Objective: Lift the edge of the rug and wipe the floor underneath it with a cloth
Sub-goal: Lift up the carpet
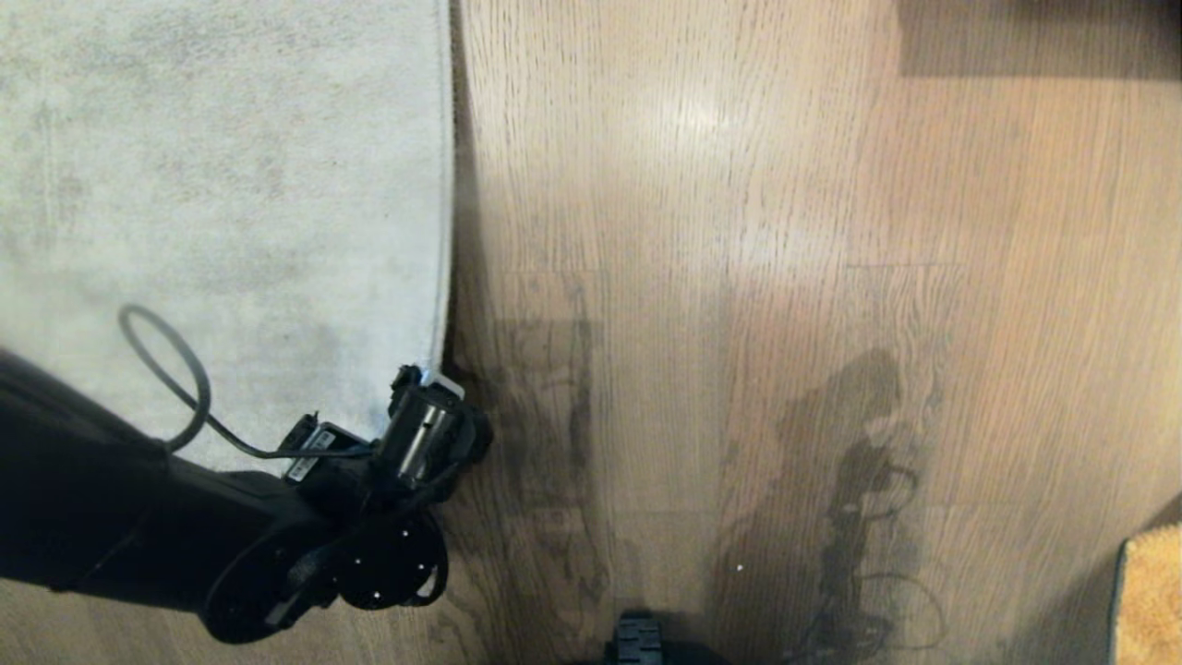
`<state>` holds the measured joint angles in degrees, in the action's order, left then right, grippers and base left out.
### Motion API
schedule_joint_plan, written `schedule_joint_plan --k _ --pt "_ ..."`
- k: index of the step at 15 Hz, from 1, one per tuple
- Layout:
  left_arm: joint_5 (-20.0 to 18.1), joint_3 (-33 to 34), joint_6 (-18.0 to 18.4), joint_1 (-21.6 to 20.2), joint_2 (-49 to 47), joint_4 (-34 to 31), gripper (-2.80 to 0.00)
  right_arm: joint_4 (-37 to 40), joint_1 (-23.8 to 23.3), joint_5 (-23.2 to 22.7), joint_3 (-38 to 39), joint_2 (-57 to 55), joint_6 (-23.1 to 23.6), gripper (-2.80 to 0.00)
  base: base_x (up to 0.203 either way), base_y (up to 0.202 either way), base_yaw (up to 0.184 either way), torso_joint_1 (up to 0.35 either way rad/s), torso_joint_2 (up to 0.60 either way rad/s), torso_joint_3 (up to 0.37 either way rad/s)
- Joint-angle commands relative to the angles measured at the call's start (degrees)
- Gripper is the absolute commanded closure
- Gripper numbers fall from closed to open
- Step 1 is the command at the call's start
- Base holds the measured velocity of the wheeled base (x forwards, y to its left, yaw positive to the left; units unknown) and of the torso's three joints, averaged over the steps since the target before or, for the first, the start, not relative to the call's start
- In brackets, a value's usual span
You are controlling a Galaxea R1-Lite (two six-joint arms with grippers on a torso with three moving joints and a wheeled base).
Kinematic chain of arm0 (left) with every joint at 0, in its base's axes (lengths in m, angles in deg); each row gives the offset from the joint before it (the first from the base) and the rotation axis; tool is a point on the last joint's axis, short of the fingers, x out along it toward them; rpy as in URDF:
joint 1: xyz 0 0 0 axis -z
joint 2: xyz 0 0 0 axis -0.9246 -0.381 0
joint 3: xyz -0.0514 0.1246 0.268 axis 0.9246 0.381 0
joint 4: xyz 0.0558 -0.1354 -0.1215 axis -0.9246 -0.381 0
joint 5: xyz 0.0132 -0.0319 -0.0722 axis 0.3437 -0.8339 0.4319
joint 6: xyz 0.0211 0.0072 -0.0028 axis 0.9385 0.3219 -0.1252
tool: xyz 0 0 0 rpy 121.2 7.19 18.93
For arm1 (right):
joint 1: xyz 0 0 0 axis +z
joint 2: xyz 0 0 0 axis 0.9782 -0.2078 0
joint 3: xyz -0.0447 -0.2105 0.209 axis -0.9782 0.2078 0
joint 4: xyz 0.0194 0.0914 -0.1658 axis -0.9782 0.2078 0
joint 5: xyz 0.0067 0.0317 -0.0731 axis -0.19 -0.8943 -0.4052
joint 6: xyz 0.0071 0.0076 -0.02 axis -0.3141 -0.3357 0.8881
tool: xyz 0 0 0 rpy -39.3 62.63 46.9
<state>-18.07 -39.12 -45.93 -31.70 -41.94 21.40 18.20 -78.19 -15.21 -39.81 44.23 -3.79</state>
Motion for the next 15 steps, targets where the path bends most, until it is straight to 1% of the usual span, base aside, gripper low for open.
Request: schedule_joint_plan --k 1,3,6,7,8,10,12,15 --pt "0.4 0.1 0.0 1.2 -1.3 0.3 -2.8 0.0 0.0 0.0 0.0 -0.1 0.1 0.0 0.0 0.0 0.0 0.0 0.0 0.0" --pt "0.3 1.1 -0.5 2.2 -1.4 0.3 -2.8 0.0 0.0 0.0 0.0 -0.1 0.1 0.0 0.0 0.0 0.0 0.0 0.0 0.0" --pt "0.2 2.6 -1.1 2.6 -1.3 0.4 -2.8 0.0 0.0 0.0 0.0 -0.1 0.1 0.0 0.0 0.0 0.0 0.0 0.0 0.0" --pt "0.2 2.7 -1.1 2.5 -1.2 0.4 -2.73 0.0 0.0 0.0 0.0 -0.1 0.1 0.0 0.0 0.0 0.0 0.0 0.0 0.0" --pt "0.2 2.6 -1.1 2.5 -1.1 0.4 0.0 0.0 0.0 0.0 0.0 -0.1 0.1 0.0 0.0 0.0 0.0 0.0 0.0 0.0" --pt "0.2 2.6 -1.1 2.5 -0.9 0.3 0.0 0.0 0.0 0.0 0.0 -0.1 0.1 0.0 0.0 0.0 0.0 0.0 0.0 0.0" --pt "0.4 2.7 -1.8 2.4 -0.5 0.3 0.0 0.0 0.0 0.0 0.0 -0.1 0.1 0.0 0.0 0.0 0.0 0.0 0.0 0.0" --pt "0.2 4.2 -2.2 2.2 1.5 0.3 0.0 0.0 0.0 0.0 0.0 -0.1 0.1 0.0 0.0 0.0 0.0 0.0 0.0 0.0"
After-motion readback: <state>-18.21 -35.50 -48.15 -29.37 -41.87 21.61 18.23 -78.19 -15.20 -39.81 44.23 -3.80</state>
